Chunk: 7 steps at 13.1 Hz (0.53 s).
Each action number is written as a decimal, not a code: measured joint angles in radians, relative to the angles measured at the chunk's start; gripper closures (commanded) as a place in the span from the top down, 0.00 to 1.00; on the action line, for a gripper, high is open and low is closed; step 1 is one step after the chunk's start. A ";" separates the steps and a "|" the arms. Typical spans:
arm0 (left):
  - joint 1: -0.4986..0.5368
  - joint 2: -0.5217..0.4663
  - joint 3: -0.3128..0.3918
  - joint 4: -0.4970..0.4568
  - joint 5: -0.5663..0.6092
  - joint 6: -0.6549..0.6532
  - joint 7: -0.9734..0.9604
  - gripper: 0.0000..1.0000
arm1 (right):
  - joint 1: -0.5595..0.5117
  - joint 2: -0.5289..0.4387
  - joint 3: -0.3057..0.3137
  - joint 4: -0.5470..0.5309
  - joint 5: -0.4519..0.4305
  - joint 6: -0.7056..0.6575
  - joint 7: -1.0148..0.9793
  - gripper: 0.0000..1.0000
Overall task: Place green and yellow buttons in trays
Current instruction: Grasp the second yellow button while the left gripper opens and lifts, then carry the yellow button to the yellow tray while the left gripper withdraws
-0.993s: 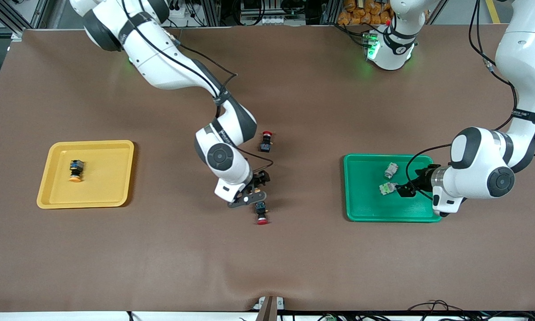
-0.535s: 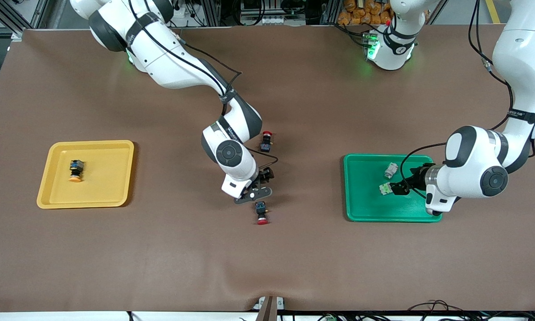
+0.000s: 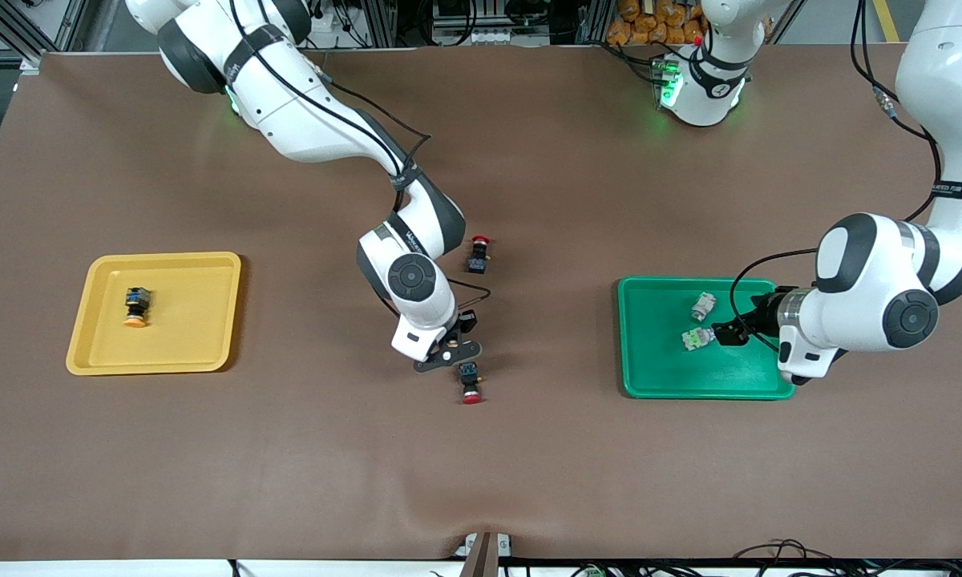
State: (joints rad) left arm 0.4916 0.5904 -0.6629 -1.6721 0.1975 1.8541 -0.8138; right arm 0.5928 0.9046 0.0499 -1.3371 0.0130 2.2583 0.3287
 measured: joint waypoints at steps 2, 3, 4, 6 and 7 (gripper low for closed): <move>0.001 -0.001 -0.007 0.046 -0.002 -0.086 0.000 1.00 | -0.019 -0.020 -0.001 0.018 0.019 -0.077 0.033 0.00; 0.002 -0.003 -0.012 0.073 -0.004 -0.123 0.000 1.00 | -0.039 -0.041 -0.001 0.024 0.047 -0.113 0.052 0.00; 0.002 -0.009 -0.015 0.100 -0.008 -0.156 0.000 1.00 | -0.064 -0.069 -0.001 0.031 0.074 -0.160 0.058 0.00; 0.002 -0.025 -0.023 0.143 -0.013 -0.199 0.001 1.00 | -0.109 -0.126 0.000 0.033 0.092 -0.254 0.061 0.00; 0.002 -0.036 -0.031 0.162 -0.013 -0.215 0.002 1.00 | -0.127 -0.148 0.000 0.033 0.094 -0.294 0.064 0.00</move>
State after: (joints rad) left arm 0.4939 0.5544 -0.6944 -1.5102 0.1846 1.6388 -0.8122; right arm 0.4659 0.7571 0.0496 -1.3040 0.1066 1.9639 0.3926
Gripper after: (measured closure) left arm 0.000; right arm 0.674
